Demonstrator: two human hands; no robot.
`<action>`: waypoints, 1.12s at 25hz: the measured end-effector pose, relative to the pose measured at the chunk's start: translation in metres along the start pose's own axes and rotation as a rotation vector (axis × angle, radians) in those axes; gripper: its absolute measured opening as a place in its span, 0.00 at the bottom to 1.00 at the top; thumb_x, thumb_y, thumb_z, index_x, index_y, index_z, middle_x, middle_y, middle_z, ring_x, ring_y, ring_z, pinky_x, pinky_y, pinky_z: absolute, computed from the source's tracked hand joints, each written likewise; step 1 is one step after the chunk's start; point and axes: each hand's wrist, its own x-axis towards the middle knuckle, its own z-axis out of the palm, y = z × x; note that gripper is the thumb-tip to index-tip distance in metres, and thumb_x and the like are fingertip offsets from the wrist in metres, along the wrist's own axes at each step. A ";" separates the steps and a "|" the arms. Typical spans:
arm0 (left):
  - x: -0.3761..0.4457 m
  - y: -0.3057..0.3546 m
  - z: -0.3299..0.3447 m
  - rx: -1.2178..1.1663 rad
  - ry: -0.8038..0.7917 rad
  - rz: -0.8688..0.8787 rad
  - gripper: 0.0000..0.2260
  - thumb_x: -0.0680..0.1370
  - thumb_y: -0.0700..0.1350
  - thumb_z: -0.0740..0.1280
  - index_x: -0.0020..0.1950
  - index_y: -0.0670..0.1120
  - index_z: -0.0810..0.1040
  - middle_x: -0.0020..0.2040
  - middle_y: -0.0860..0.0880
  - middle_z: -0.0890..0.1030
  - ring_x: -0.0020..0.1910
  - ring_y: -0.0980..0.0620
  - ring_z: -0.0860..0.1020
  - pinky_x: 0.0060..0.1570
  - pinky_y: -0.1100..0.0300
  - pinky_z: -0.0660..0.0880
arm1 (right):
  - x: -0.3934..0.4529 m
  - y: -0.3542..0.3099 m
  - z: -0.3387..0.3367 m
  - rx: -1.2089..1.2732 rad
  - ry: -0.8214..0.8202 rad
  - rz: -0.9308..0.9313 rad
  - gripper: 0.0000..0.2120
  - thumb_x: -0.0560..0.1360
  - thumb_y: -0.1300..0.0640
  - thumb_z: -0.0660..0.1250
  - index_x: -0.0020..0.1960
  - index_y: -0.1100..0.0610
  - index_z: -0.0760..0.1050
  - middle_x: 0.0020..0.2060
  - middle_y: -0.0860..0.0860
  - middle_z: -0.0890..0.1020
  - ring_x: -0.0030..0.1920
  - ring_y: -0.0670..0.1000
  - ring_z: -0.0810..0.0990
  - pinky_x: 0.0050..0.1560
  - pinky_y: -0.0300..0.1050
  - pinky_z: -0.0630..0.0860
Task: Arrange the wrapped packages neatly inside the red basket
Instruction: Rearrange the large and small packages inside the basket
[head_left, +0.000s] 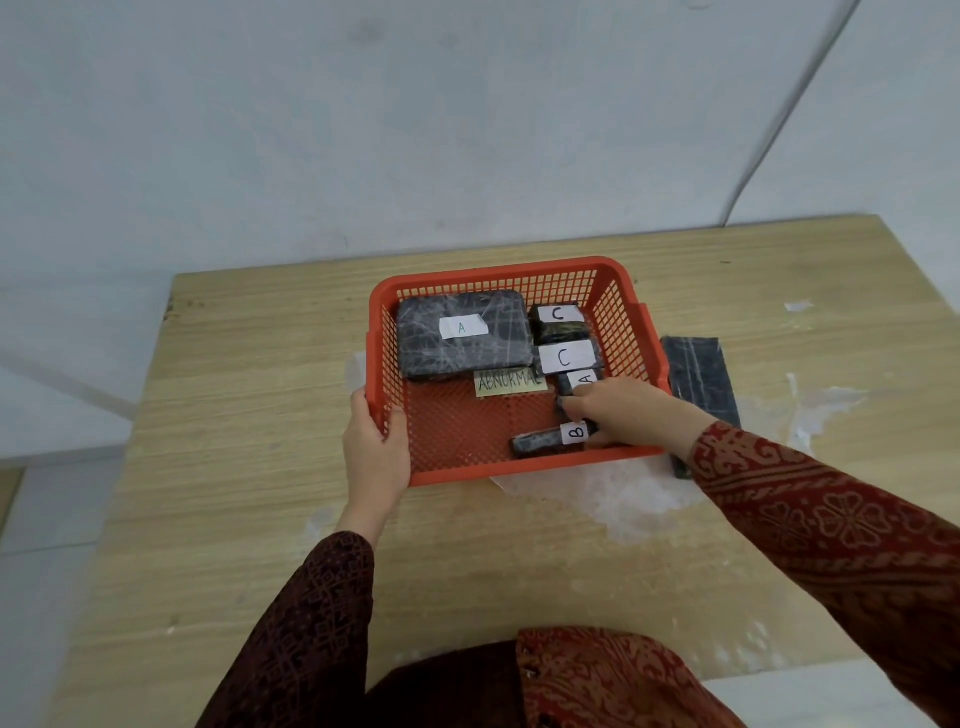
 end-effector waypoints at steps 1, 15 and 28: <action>0.000 0.000 0.000 0.003 0.000 -0.008 0.08 0.78 0.40 0.63 0.54 0.51 0.71 0.39 0.59 0.77 0.33 0.66 0.74 0.37 0.69 0.70 | 0.000 0.000 0.000 0.054 -0.011 0.024 0.15 0.71 0.52 0.71 0.53 0.55 0.71 0.48 0.53 0.80 0.48 0.56 0.80 0.42 0.50 0.76; -0.005 0.012 -0.003 0.060 -0.026 0.009 0.10 0.78 0.39 0.63 0.57 0.48 0.70 0.44 0.57 0.77 0.45 0.57 0.79 0.45 0.58 0.71 | -0.030 -0.028 0.002 0.564 0.352 0.361 0.07 0.76 0.53 0.65 0.52 0.55 0.75 0.46 0.52 0.82 0.45 0.51 0.79 0.44 0.46 0.77; -0.018 0.166 0.119 0.438 -0.484 0.757 0.22 0.79 0.44 0.61 0.72 0.44 0.64 0.71 0.42 0.69 0.71 0.44 0.64 0.71 0.44 0.59 | -0.120 -0.031 0.098 0.887 0.986 0.967 0.16 0.73 0.58 0.70 0.59 0.58 0.73 0.63 0.60 0.70 0.65 0.59 0.68 0.63 0.58 0.71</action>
